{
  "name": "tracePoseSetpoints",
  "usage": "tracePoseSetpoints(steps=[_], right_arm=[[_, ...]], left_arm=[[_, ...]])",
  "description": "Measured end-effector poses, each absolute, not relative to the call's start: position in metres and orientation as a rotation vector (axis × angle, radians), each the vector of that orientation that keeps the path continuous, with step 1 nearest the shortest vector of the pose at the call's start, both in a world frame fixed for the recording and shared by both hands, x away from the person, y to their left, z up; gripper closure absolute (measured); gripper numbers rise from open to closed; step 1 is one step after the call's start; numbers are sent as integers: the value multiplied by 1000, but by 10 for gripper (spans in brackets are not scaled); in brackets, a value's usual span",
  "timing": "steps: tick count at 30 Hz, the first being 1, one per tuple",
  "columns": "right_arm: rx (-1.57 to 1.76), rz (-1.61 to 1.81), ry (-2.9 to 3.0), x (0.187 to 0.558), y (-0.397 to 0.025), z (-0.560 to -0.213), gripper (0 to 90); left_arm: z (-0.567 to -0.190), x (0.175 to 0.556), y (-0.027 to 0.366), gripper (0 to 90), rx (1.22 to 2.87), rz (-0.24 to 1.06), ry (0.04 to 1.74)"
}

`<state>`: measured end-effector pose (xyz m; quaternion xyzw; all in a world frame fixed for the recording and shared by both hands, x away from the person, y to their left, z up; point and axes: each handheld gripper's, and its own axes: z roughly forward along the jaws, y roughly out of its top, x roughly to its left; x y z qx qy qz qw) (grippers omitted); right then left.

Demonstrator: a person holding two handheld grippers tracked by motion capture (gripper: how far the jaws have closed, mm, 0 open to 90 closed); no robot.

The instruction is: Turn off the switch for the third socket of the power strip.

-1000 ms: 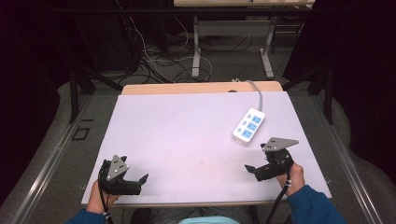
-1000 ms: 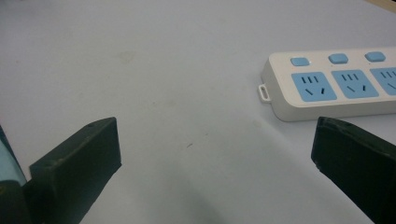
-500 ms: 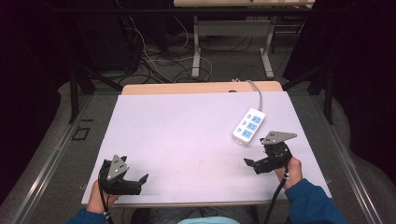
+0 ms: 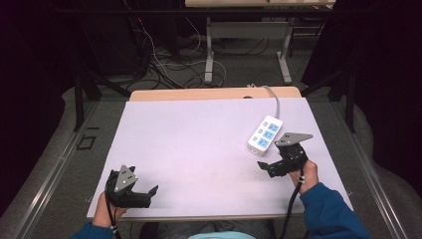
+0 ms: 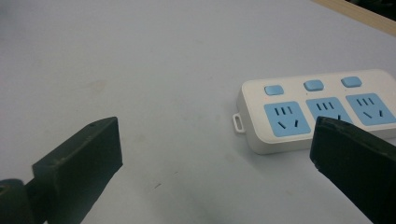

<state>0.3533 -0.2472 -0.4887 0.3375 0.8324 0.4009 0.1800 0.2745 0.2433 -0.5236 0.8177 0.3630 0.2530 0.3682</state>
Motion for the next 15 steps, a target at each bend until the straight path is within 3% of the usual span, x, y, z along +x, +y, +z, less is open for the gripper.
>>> tracePoseSetpoints(steps=[15], right_arm=[[976, 1131, 2356, 377, -242, -487, 19]], left_arm=[[-523, 276, 243, 5, 2112, 633, 926]])
